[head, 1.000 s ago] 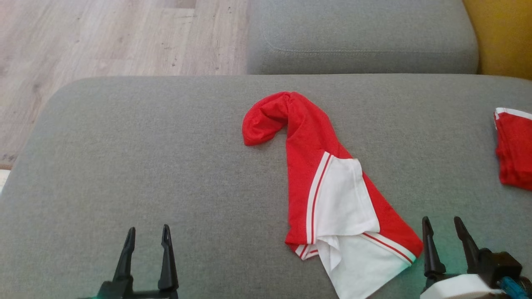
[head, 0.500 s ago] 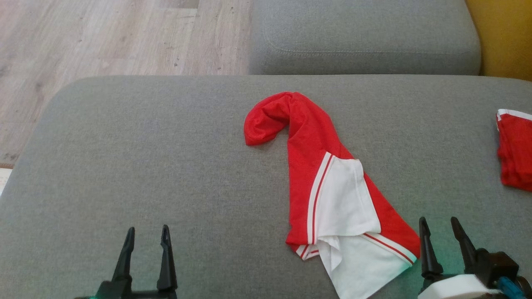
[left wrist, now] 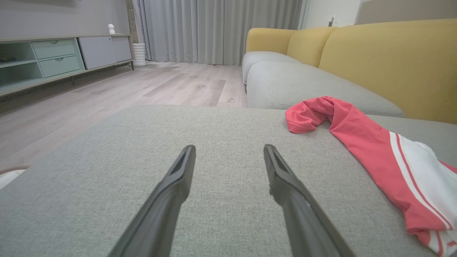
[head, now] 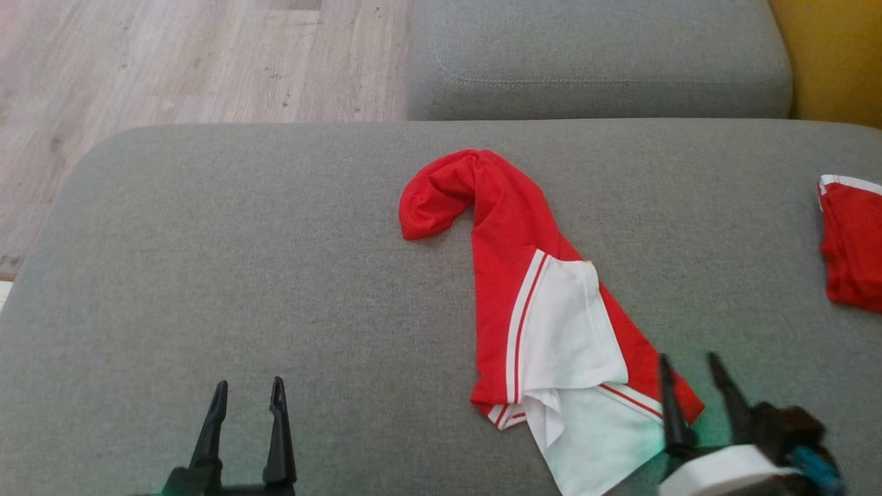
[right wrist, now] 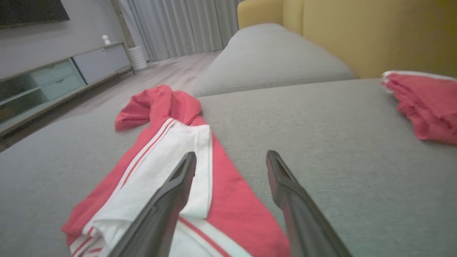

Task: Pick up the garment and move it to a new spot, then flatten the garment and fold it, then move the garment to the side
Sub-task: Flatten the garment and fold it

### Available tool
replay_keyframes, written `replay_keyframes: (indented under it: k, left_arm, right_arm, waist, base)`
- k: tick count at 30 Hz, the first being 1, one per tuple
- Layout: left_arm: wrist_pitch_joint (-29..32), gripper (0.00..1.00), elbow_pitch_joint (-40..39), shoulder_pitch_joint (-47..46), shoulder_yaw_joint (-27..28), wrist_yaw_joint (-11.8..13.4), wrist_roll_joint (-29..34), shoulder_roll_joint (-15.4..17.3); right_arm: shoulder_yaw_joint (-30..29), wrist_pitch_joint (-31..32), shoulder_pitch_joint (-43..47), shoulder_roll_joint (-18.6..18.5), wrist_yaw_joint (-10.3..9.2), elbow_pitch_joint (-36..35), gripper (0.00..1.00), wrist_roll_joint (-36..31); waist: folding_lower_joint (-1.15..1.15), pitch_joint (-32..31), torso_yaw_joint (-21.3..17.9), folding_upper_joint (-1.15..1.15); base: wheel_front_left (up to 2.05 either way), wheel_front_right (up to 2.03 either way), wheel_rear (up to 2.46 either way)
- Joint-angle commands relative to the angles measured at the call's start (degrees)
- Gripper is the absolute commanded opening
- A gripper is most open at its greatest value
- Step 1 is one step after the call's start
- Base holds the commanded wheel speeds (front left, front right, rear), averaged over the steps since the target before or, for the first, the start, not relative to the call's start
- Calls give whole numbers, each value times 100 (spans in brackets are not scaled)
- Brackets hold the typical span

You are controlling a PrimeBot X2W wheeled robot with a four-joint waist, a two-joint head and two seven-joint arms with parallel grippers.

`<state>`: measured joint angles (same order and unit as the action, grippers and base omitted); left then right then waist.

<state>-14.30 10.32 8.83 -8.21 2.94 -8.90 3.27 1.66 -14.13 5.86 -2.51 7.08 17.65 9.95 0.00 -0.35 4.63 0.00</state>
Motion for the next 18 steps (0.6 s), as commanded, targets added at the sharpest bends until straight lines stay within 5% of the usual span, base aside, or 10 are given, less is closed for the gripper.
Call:
replay_keyframes:
  k: [1,9,18]
  left_arm:
    - [-70,100,-143,-218,166,-32,62,-30]
    - [-70,100,-100,-345,70,-48,65,-36]
    - [-70,100,-98,-417,-35,23,-31,-38]
  right_arm:
    - [389,86,-375,-37,41,-8,100,36]
    - [991,460,-732,-37,41,653,100,390]
    - [966,498,-1010,-37,41,1274,100,813]
  waist:
    - [0,23,-3,0]
    - [0,119,101,0]
    - [0,273,268,0]
  base:
    - [0,0,0]
    - [0,0,0]
    - [0,0,0]
